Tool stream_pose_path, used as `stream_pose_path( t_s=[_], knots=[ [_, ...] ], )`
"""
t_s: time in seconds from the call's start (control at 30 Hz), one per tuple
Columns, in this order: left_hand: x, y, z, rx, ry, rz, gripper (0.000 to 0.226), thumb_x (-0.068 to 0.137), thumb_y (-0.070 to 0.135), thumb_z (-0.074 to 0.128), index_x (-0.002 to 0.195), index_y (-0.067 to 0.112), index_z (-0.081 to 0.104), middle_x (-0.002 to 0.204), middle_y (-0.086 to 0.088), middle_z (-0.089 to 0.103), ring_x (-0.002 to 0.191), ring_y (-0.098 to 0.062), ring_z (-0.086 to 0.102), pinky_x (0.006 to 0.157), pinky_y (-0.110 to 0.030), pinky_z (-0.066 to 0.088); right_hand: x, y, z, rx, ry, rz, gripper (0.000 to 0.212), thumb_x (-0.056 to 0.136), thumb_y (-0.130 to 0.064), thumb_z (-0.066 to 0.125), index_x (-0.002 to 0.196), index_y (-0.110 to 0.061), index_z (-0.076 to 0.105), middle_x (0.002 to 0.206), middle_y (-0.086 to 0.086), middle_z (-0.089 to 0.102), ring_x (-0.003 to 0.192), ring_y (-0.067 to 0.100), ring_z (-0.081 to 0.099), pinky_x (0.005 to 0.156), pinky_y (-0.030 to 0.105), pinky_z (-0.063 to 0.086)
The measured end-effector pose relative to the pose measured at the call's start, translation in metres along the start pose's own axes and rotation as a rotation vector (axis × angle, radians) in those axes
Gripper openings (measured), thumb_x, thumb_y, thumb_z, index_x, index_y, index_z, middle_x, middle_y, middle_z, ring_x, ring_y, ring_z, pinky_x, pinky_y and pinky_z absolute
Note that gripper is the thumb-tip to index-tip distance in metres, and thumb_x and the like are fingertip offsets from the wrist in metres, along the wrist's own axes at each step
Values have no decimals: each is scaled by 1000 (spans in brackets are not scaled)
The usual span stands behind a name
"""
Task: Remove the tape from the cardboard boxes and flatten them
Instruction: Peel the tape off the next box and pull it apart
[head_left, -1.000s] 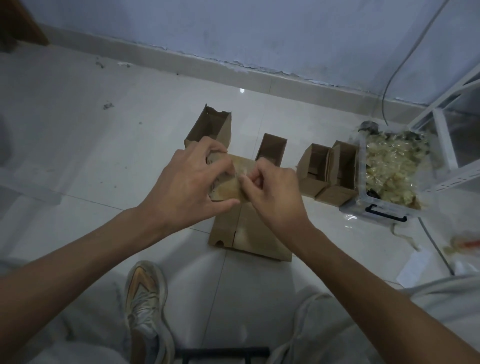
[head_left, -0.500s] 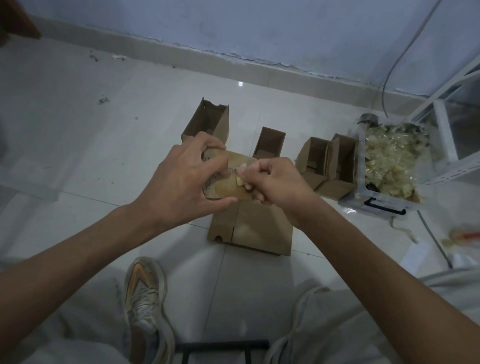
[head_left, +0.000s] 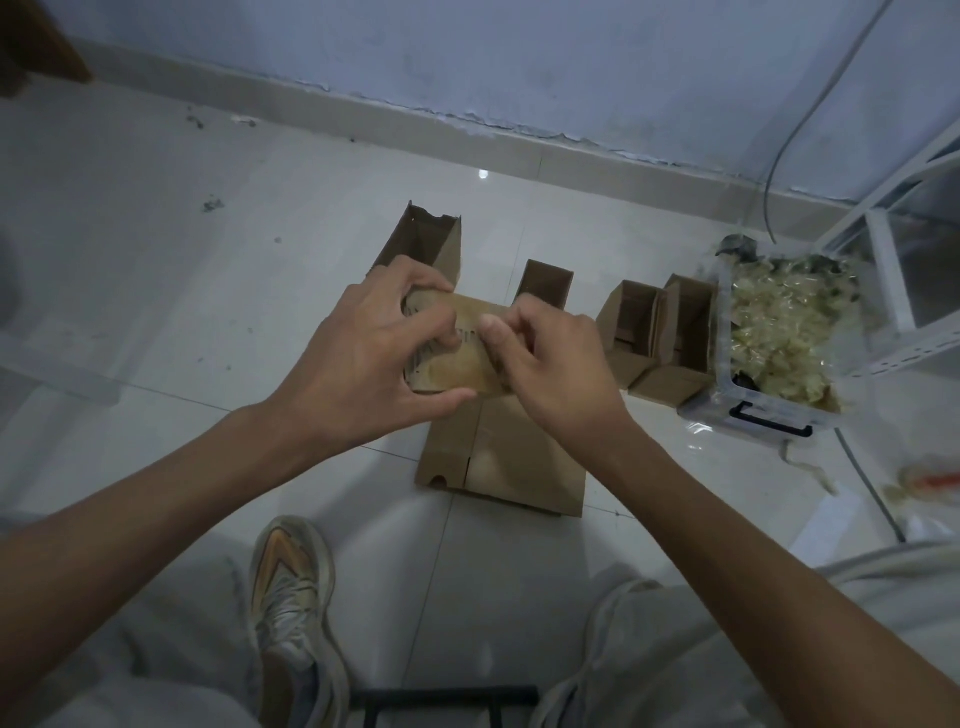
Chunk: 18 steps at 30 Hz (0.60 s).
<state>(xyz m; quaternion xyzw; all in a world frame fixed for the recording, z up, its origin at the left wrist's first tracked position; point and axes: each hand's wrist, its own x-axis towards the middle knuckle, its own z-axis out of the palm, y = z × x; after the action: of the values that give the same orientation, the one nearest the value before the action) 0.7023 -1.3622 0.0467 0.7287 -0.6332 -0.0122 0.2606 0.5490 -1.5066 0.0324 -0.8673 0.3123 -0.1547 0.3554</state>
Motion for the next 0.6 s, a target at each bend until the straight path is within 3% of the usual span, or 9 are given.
stream_pose_path(
  t_s=[0.07, 0.2, 0.33, 0.4, 0.47, 0.5, 0.53, 0.6],
  knots=[
    [-1, -1, -1, 12, 4, -3, 45, 75, 52, 83, 99, 18, 65, 132, -8, 52, 116, -20, 50, 84, -40, 51, 0, -3, 1, 112, -31, 45, 27, 105, -40, 60, 95, -16, 62, 75, -3, 68, 69, 11, 65, 66, 41, 61],
    [-1, -3, -2, 27, -2, 5, 46, 74, 54, 83, 99, 19, 65, 133, -8, 52, 117, -20, 49, 84, -40, 50, 4, 5, -2, 102, -42, 157, 31, 97, -51, 68, 97, -21, 59, 83, -4, 68, 75, 13, 65, 65, 36, 57],
    [-5, -2, 1, 31, -14, 37, 47, 76, 54, 84, 99, 18, 66, 133, -9, 53, 117, -24, 52, 83, -44, 53, 4, 7, -1, 30, -120, 85, 27, 102, -42, 65, 90, -19, 66, 72, -7, 65, 66, 7, 58, 62, 29, 50],
    [-8, -5, -1, -41, 22, 15, 47, 79, 55, 81, 101, 16, 67, 134, -9, 51, 121, -22, 51, 85, -39, 55, 5, 12, -9, 354, -191, 200, 25, 104, -35, 63, 89, -14, 66, 64, -5, 61, 55, 7, 53, 55, 24, 47],
    [-11, -8, -4, -178, 73, -36, 48, 79, 54, 79, 103, 15, 67, 135, -7, 49, 127, -12, 48, 90, -23, 52, 6, 19, -23, 1070, -326, 396, 20, 104, -27, 61, 93, -11, 65, 62, -5, 49, 48, 4, 46, 45, 16, 41],
    [-11, -10, -6, -226, 78, -49, 48, 80, 54, 79, 104, 14, 66, 135, -6, 48, 129, -8, 45, 91, -15, 50, 5, 22, -28, 1313, -371, 443, 17, 103, -25, 60, 99, -9, 64, 63, -6, 44, 47, 3, 45, 43, 12, 39],
    [-11, -11, -7, -238, 67, -48, 49, 80, 54, 78, 105, 14, 65, 136, -5, 47, 131, -6, 43, 91, -13, 49, 4, 25, -32, 1392, -399, 448, 19, 103, -25, 59, 105, -6, 62, 64, -6, 43, 48, 3, 46, 44, 11, 39],
    [-11, -12, -7, -193, 21, -37, 51, 81, 56, 75, 109, 15, 63, 139, -4, 45, 131, -11, 43, 91, -19, 53, 2, 25, -34, 1296, -416, 388, 23, 107, -26, 54, 117, -5, 58, 66, -6, 45, 52, 4, 48, 49, 14, 42]
  ],
)
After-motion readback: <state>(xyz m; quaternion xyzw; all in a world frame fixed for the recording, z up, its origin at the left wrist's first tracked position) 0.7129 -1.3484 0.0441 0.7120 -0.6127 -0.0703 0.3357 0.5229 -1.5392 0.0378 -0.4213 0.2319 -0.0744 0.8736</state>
